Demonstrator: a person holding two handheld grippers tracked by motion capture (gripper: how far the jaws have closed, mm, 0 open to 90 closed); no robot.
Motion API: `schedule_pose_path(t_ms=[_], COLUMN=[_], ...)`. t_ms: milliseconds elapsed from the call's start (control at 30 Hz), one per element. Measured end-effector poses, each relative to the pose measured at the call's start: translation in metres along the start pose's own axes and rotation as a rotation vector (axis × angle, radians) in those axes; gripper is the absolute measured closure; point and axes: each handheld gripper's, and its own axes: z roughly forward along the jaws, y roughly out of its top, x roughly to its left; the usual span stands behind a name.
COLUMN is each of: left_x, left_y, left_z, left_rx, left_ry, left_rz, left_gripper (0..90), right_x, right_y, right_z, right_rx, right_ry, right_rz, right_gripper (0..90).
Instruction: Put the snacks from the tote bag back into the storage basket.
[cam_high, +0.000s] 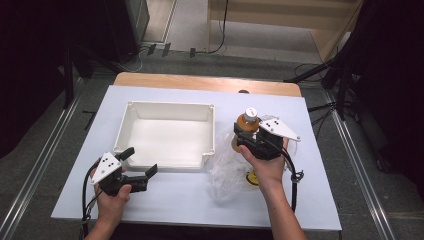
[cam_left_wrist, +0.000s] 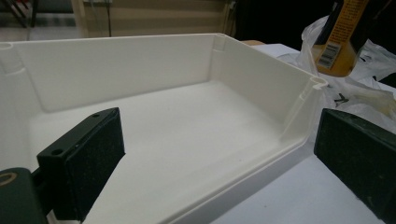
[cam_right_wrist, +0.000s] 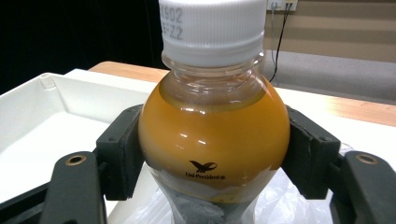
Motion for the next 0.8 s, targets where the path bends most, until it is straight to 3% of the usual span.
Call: schedule_pose_path(t_ms=[200,800], left_x=[0.009,0.012], left_y=[-0.001,-0.002], left_z=[-0.006,-0.006], left_rx=[0.005,0.006], left_ry=[0.0,-0.003], left_rz=[-0.005,-0.022], left_gripper=[2.0,2.0], right_x=[0.003,0.027], right_y=[0.004,0.028], right_z=[0.002,0.012], right_rx=[0.0,-0.028], right_ry=[0.01,0.037], right_rz=[0.002,-0.021], right_gripper=[31.1,31.1])
